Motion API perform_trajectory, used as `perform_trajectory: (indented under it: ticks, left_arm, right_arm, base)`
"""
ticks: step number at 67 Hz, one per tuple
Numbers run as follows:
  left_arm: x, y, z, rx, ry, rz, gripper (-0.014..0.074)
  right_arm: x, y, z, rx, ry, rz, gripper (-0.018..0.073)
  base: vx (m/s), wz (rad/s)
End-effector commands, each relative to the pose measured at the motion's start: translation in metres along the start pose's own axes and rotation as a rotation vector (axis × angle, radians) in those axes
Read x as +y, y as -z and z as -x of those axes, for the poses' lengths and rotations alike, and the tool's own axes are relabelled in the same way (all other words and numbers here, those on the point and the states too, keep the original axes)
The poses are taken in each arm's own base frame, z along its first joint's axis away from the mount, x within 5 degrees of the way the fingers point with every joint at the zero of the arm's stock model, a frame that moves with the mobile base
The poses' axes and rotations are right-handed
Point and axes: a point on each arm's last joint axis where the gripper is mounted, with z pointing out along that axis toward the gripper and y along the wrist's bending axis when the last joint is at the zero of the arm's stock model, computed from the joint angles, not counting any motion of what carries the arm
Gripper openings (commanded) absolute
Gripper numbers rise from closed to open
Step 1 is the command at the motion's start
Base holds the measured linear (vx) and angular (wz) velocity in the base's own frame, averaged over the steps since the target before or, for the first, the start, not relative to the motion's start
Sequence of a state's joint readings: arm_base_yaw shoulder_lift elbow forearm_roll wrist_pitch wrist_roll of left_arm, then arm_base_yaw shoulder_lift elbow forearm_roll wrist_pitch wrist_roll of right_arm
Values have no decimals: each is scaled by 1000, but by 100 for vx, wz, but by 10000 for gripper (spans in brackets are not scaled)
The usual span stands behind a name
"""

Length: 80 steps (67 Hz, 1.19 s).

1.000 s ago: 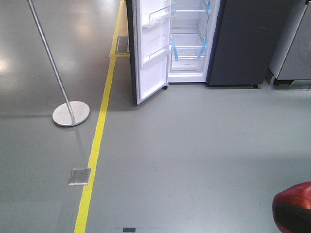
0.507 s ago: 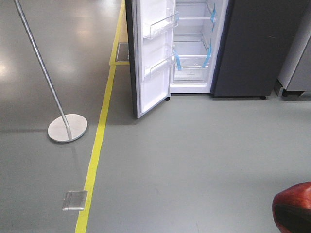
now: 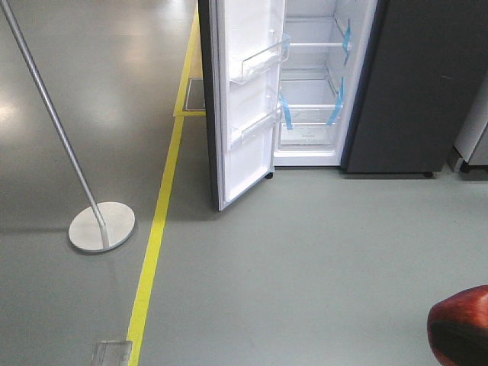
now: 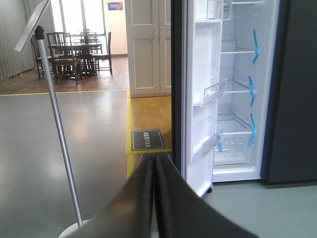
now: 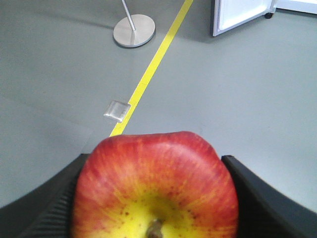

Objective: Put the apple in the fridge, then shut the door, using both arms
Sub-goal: 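Drive toward the open refrigerator door holding the apple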

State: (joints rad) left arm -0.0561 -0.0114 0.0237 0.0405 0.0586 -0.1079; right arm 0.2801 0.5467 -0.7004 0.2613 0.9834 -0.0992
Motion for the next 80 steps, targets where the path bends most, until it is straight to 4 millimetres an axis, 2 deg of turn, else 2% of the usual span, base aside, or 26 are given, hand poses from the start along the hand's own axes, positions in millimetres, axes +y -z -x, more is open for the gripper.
perform_trajectory:
  ticks: [1, 80]
  left_arm:
    - [-1, 2, 13, -100, 3, -6, -6]
    - [-1, 2, 13, -100, 3, -6, -6]
  right_arm:
    - [2, 6, 12, -87, 7, 4, 132]
    - [2, 6, 12, -87, 7, 4, 132]
  base:
    - [29, 4]
    - [20, 1]
